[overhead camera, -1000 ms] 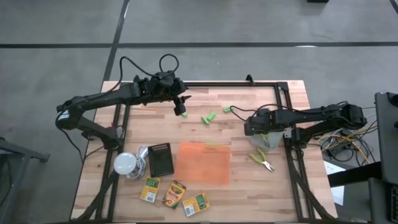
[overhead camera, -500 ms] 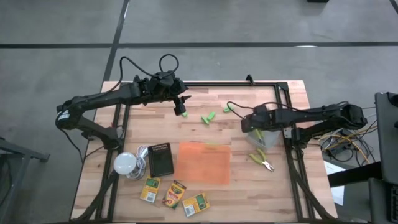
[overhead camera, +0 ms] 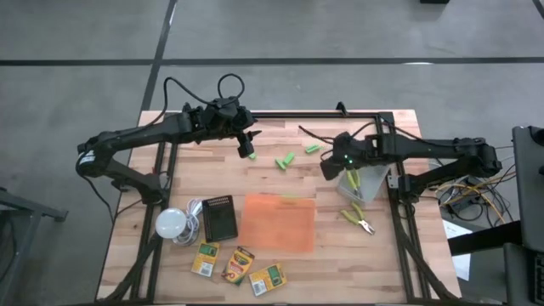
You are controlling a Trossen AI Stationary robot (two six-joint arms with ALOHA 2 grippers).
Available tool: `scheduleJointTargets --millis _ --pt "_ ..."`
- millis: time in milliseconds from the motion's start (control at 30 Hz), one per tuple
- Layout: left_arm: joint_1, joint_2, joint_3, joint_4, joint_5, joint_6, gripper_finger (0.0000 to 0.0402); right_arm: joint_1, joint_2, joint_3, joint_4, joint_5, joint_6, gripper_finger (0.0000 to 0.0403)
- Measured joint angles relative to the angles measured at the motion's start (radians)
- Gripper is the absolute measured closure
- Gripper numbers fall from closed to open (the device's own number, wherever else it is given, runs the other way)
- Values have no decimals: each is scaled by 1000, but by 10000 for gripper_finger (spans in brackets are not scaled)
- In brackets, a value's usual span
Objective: Pick & Place School Supplies
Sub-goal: Put the green hole puncher into the gray bin
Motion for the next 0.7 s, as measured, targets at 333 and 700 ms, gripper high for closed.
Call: scheduleJointTargets --millis 333,700 --pt "0 0 0 -2 0 1 225 208 0 31 -9 92 -52 288" --pt "0 0 0 -2 0 30 225 562 19 -72 -7 97 241 292"
